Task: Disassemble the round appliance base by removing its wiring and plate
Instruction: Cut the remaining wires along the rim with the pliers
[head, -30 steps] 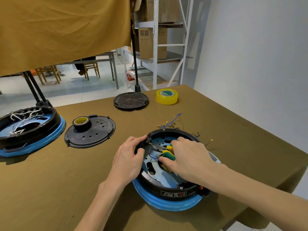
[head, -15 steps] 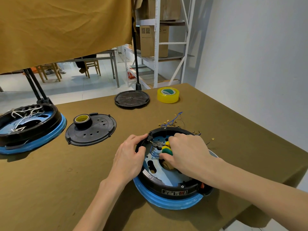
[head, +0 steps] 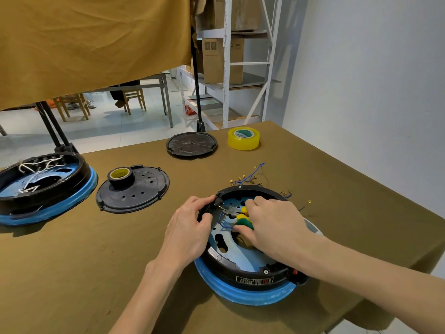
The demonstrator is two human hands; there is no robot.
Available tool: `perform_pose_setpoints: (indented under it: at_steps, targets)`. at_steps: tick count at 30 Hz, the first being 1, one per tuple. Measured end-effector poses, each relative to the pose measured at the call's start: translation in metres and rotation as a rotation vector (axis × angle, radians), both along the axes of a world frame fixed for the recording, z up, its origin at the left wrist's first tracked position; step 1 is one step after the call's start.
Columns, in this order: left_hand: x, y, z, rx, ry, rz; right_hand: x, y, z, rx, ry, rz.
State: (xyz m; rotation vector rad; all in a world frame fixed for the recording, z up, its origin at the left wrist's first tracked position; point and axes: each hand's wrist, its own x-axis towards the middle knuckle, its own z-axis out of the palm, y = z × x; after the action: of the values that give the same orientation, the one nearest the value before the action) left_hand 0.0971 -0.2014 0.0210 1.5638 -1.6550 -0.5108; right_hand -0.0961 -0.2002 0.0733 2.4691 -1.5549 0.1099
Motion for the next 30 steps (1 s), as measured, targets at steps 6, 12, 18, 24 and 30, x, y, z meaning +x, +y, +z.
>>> perform_pose_setpoints:
  at_steps: [6,12,18,24,30]
  targets:
    - [0.0,0.0,0.0,-0.004,-0.014,0.002,-0.007,-0.006,0.01,0.203,-0.161,-0.101]
    - [-0.001,0.0,0.001,-0.012,-0.024,0.011,-0.007,-0.006,0.005,0.168,-0.148,-0.067]
    - [0.001,-0.001,0.001,-0.007,0.005,-0.012,-0.008,-0.005,0.007,0.142,-0.136,-0.074]
    - [0.001,-0.001,-0.002,-0.004,0.075,-0.013,-0.039,-0.016,0.005,0.073,-0.398,-0.115]
    - [-0.001,-0.002,-0.012,-0.018,0.26,-0.006,-0.089,-0.076,-0.015,0.136,-0.587,-0.408]
